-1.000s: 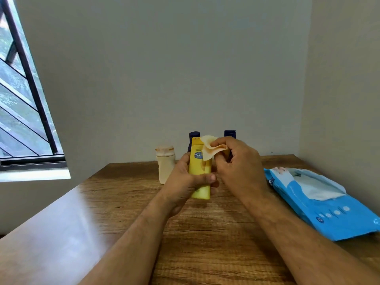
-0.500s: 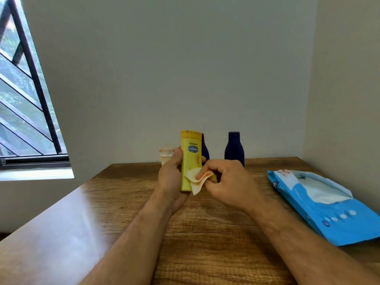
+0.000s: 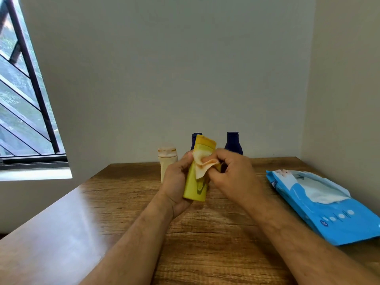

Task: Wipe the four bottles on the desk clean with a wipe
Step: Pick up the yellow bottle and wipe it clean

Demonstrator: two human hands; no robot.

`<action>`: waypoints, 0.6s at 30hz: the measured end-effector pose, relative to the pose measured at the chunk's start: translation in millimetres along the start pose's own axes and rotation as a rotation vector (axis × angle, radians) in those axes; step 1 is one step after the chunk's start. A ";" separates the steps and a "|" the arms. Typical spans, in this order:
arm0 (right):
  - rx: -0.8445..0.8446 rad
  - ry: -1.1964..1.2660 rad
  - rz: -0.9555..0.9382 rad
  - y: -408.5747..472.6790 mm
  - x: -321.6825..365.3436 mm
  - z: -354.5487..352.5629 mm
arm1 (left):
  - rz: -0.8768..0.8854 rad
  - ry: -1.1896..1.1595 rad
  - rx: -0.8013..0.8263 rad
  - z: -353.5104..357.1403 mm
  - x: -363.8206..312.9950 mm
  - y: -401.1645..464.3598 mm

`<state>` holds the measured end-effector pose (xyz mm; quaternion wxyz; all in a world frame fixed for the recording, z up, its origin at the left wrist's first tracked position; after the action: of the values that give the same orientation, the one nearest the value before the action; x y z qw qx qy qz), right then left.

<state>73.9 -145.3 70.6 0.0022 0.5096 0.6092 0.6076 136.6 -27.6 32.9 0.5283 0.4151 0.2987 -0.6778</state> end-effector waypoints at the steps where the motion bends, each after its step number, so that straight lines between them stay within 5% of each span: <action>1: 0.074 0.009 -0.006 -4.7 2.0 7.6 | 0.001 -0.033 -0.009 -1.0 -1.1 1.0; 6: 0.295 -0.002 -0.060 -15.3 7.1 26.0 | -0.017 -0.080 -0.048 -8.3 0.7 7.6; 14: -0.120 -0.020 -0.034 4.2 -0.1 -9.0 | 0.069 0.045 0.117 6.9 6.2 0.2; 18: -0.028 0.047 0.010 1.9 -1.9 -2.3 | 0.089 0.027 0.075 4.8 4.8 2.4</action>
<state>74.5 -148.7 71.4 -0.0079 0.4982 0.5980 0.6278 137.3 -34.6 31.1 0.5379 0.4564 0.2614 -0.6588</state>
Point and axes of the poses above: each hand's wrist, its own y-axis towards the middle knuckle, its own z-axis out of the palm, x = y × z, the point moved 6 cm from there along y, towards the middle knuckle, and after that the axes turned 11 degrees about -x, right-handed, at the moved point
